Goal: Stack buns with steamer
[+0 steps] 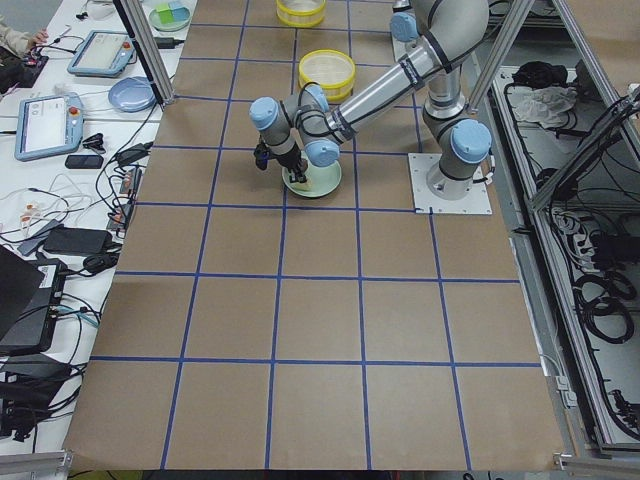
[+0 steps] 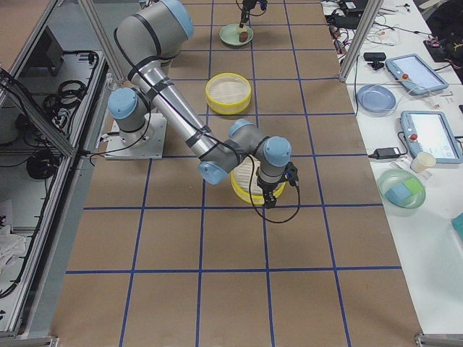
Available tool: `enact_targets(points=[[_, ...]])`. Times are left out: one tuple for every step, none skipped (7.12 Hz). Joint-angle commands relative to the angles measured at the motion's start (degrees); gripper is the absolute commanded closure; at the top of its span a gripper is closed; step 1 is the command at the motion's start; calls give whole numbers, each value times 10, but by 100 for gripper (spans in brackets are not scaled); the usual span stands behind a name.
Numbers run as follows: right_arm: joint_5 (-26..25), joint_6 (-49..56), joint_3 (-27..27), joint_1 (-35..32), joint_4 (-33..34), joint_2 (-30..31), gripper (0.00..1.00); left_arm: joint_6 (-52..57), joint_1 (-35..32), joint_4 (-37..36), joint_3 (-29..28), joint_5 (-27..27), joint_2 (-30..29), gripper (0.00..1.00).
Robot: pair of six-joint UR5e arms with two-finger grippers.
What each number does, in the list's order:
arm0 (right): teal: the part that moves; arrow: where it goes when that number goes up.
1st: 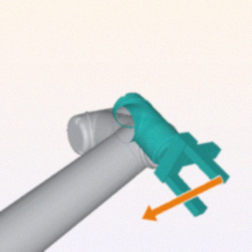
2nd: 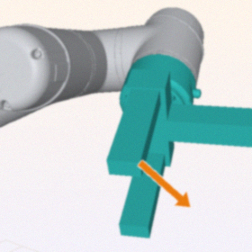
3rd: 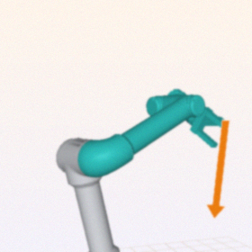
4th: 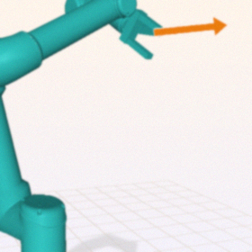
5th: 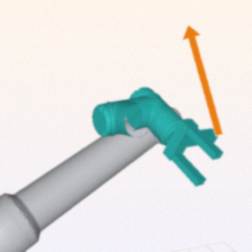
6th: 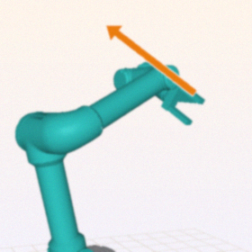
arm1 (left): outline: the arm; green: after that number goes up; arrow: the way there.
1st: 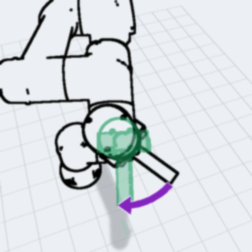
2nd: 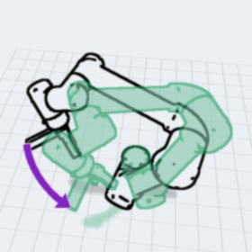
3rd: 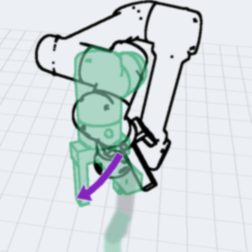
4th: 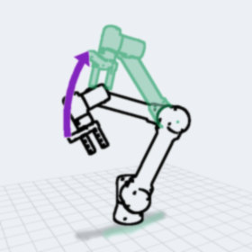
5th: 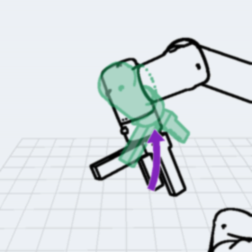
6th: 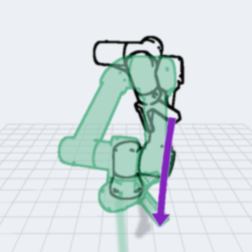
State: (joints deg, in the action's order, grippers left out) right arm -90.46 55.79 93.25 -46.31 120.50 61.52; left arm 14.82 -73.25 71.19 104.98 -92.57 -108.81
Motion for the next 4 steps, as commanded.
enact_targets(points=[[-8, 3, 2, 1, 4, -11, 68, -9, -27, 66, -48, 31, 43, 100], [-9, 3, 3, 1, 4, -10, 89, -93, -67, 87, -70, 45, 55, 100], [-9, 0, 3, 1, 1, -10, 100, -185, -144, 83, -77, 58, 57, 100], [-10, -2, 3, 1, -1, -5, 100, -285, -245, 54, -83, 57, 53, 100]])
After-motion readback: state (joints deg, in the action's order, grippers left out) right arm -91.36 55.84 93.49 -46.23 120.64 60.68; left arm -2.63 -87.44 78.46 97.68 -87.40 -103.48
